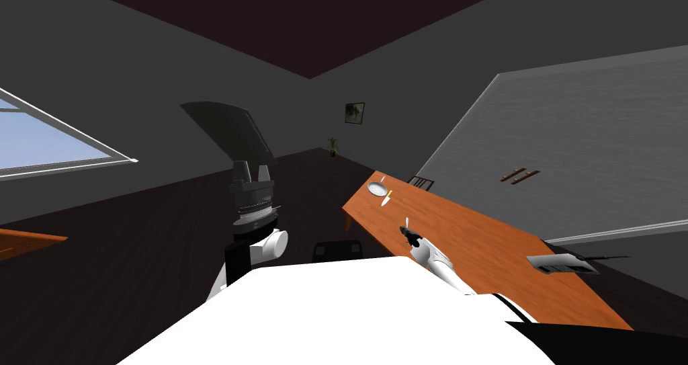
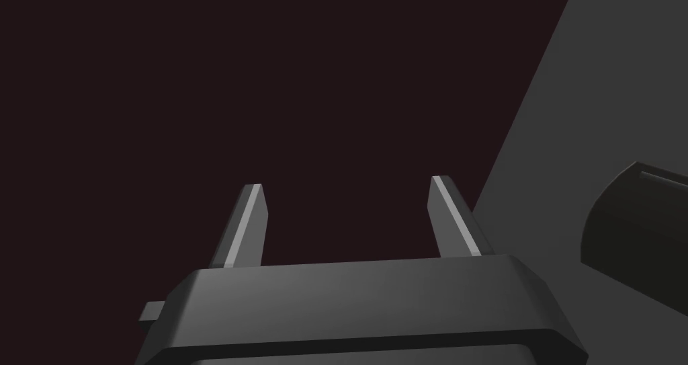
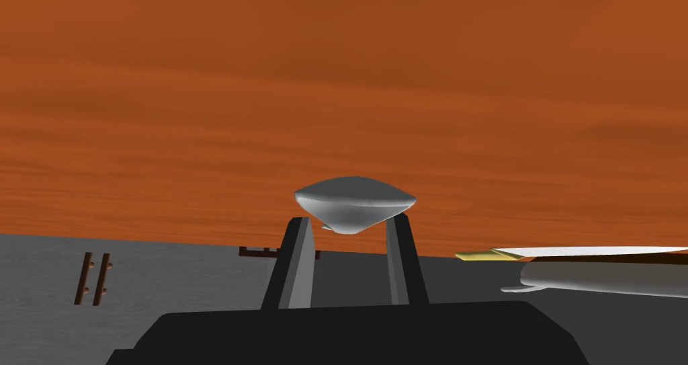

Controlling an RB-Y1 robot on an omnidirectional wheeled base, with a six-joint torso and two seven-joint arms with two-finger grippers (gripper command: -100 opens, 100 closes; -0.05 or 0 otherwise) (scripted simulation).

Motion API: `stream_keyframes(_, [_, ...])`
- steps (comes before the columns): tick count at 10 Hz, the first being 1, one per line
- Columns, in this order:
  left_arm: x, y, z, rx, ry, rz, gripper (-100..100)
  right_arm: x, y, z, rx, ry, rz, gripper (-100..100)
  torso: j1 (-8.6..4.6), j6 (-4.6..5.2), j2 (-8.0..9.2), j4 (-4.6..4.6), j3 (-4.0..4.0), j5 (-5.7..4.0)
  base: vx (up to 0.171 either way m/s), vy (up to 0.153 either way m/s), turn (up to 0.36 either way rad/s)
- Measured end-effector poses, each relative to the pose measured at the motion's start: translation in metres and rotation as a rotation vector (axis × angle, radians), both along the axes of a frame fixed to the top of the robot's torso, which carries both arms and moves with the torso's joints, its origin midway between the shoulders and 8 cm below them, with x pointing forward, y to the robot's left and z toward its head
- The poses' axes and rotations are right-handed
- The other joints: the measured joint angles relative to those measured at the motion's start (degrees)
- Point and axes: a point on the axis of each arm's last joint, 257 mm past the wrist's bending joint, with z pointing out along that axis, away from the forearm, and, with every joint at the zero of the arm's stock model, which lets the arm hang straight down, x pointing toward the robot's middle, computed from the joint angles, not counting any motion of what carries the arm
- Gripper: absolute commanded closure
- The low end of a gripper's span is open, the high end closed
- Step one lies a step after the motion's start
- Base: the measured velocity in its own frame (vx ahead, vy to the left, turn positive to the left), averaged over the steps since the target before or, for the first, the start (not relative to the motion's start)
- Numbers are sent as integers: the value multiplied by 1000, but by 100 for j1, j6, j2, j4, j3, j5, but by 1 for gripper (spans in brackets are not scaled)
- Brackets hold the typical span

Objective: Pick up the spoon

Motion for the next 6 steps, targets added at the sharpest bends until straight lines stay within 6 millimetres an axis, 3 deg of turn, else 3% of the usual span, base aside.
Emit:
stream_keyframes(1, [0,0,0,0,0,0,0,0,0,0,0,0,0,100,0,0,0,0,0,0,0,0,0])
stream_keyframes(2, [0,0,0,0,0,0,0,0,0,0,0,0,0,0,0,0,0,0,0,0,0,0,0])
stream_keyframes(3, [0,0,0,0,0,0,0,0,0,0,0,0,0,100,0,0,0,0,0,-1,-36,76,148])
stream_keyframes(6, [0,0,0,0,0,0,0,-18,-25,8,-3,0,-25,100,37,1,16,3,9,5,-33,99,70])
